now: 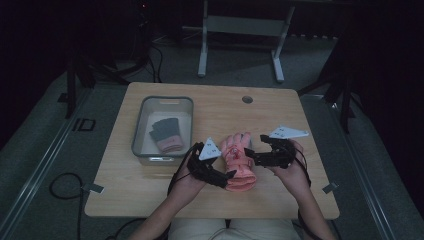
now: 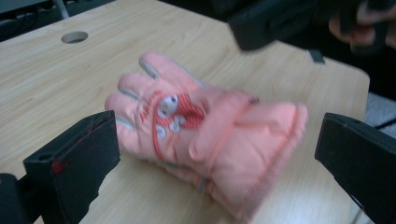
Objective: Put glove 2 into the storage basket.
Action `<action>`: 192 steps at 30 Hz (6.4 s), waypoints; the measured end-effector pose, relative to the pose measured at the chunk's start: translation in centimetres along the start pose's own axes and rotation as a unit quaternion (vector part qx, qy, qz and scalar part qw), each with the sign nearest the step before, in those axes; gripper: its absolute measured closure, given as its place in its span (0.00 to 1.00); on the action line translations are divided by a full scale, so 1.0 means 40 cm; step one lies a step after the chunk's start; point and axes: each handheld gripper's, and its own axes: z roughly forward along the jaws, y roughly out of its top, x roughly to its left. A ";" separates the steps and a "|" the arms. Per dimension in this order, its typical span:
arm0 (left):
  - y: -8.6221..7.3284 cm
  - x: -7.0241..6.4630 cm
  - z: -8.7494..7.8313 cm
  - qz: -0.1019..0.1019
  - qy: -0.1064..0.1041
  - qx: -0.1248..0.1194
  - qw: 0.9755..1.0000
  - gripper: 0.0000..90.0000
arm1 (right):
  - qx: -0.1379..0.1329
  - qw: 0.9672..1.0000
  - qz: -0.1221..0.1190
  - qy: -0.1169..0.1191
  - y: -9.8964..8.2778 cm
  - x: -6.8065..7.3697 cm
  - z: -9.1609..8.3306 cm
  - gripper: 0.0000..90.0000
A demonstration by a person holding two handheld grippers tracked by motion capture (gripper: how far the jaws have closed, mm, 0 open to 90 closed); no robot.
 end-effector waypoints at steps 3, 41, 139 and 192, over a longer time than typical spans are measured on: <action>0.024 0.014 0.015 -0.014 0.006 -0.001 1.000 0.00 | 0.011 1.000 0.005 -0.004 0.010 0.004 0.014 0.63; -0.087 0.165 0.270 -0.273 -0.078 0.147 0.947 0.34 | 0.161 0.979 0.119 0.042 -0.133 -0.108 0.185 0.48; 0.049 0.412 -0.361 -0.265 0.100 0.012 0.959 0.83 | 0.052 0.985 -0.019 0.166 0.427 0.215 0.410 0.70; -0.140 0.533 -0.185 -0.339 0.163 0.111 0.920 0.51 | 0.169 0.978 0.004 0.123 0.298 0.164 0.675 0.54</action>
